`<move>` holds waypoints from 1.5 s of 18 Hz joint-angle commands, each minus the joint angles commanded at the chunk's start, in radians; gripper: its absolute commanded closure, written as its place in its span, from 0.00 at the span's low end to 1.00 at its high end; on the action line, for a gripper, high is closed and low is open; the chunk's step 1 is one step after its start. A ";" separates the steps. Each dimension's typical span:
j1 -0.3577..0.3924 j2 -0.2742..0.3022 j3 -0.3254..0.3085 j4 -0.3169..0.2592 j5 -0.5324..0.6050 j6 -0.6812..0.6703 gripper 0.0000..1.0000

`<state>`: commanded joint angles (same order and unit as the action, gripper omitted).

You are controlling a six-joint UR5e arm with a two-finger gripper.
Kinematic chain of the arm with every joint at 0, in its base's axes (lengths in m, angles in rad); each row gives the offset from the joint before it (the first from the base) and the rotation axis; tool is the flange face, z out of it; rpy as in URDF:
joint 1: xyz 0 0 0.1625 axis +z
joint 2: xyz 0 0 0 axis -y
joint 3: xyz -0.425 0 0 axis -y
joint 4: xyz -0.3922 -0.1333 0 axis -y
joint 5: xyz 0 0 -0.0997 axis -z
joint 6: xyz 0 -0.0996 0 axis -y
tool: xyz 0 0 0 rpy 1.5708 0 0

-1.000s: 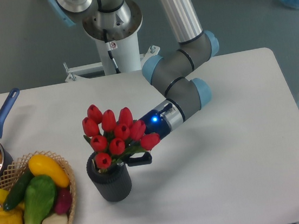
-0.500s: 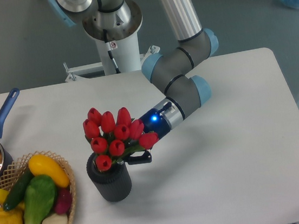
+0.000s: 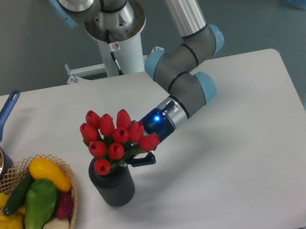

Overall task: Insert the flowers into the vase
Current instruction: 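Adjust the tulip bunch upright inside the vase with the gripper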

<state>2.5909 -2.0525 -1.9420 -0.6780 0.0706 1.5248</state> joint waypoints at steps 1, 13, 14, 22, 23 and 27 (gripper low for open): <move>0.000 0.000 0.000 0.000 0.000 -0.002 0.67; -0.002 0.017 0.002 -0.002 0.003 -0.002 0.58; -0.002 0.020 0.002 -0.002 0.005 -0.002 0.57; -0.006 0.026 0.003 -0.002 0.060 -0.002 0.52; -0.008 0.025 0.003 0.000 0.060 -0.002 0.51; -0.009 0.025 0.006 -0.002 0.061 -0.002 0.45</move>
<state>2.5817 -2.0279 -1.9359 -0.6795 0.1319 1.5232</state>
